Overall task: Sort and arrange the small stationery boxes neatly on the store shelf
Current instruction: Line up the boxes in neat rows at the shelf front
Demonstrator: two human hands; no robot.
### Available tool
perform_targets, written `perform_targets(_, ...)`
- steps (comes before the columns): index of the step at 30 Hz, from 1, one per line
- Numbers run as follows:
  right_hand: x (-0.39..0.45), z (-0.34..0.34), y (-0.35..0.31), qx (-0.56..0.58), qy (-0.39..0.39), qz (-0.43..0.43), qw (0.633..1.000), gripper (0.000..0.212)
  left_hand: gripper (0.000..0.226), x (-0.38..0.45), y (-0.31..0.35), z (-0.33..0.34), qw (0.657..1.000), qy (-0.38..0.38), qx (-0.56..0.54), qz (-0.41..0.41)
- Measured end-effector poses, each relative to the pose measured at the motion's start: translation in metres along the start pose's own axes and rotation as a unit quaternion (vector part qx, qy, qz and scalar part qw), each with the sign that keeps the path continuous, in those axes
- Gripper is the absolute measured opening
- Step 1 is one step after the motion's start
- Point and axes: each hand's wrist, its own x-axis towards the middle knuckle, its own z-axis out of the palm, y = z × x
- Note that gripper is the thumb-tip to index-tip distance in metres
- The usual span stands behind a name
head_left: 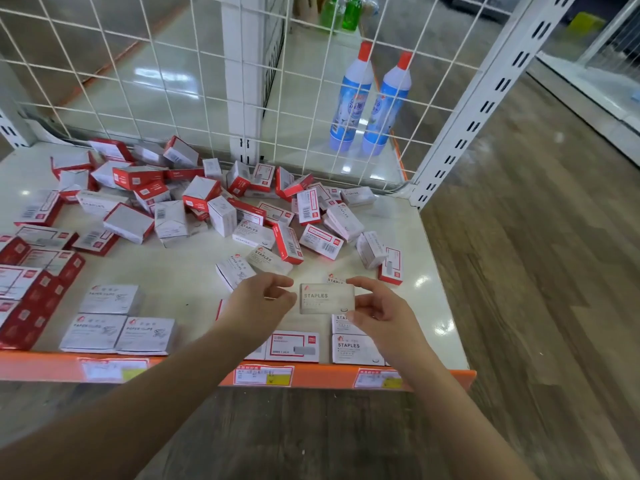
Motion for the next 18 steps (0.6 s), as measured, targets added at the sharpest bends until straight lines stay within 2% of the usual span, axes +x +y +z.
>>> perform_targets(4,-0.008,-0.02,0.011,0.015,0.028,0.018,0.999,0.038,0.031,0.001,-0.002,0.023,0.989,0.0,0.139,0.042)
perform_targets(8,-0.014,-0.039,0.028,0.014,0.069,0.043,0.997,0.039,0.038,-0.005,0.002,0.044,0.955,-0.048,0.278,0.094)
perform_targets(11,-0.016,-0.051,0.04,-0.004,0.093,0.055,0.994,0.04,0.046,-0.007,0.007,0.057,0.89,-0.116,0.404,0.178)
perform_targets(14,-0.016,-0.06,0.047,-0.026,0.096,0.071,0.992,0.04,0.051,-0.005,0.009,0.066,0.824,-0.151,0.492,0.238)
perform_targets(18,-0.013,-0.068,0.052,-0.026,0.127,0.075,0.989,0.041,0.052,-0.003,0.012,0.077,0.784,-0.159,0.53,0.283)
